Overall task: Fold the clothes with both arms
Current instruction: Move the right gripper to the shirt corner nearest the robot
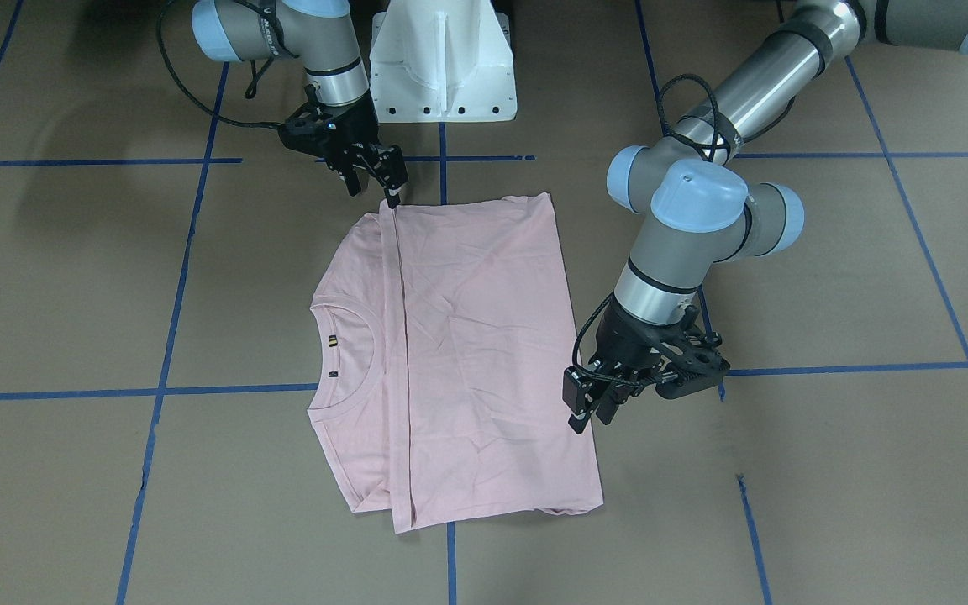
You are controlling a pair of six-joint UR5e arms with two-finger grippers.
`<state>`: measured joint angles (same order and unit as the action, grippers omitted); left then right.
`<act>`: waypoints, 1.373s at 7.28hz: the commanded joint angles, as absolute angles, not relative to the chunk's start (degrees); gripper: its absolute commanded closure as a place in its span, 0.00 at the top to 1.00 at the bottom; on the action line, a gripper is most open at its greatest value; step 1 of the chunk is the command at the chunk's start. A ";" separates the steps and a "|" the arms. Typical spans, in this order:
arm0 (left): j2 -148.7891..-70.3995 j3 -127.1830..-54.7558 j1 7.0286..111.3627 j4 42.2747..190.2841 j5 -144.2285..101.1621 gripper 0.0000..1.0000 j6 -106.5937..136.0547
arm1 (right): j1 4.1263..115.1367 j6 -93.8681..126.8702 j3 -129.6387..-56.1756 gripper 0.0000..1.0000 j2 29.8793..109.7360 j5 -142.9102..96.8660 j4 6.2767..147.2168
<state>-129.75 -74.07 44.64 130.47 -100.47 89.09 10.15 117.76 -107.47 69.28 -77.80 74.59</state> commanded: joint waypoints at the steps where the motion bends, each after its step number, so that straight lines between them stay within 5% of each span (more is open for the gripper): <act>1: -129.73 -74.09 44.30 130.61 -100.46 0.51 89.91 | 11.33 117.77 -106.00 0.79 68.04 -77.78 74.71; 10: -128.94 -74.27 44.12 130.61 -100.46 0.53 90.61 | 11.60 117.33 -104.42 0.73 66.27 -77.87 78.22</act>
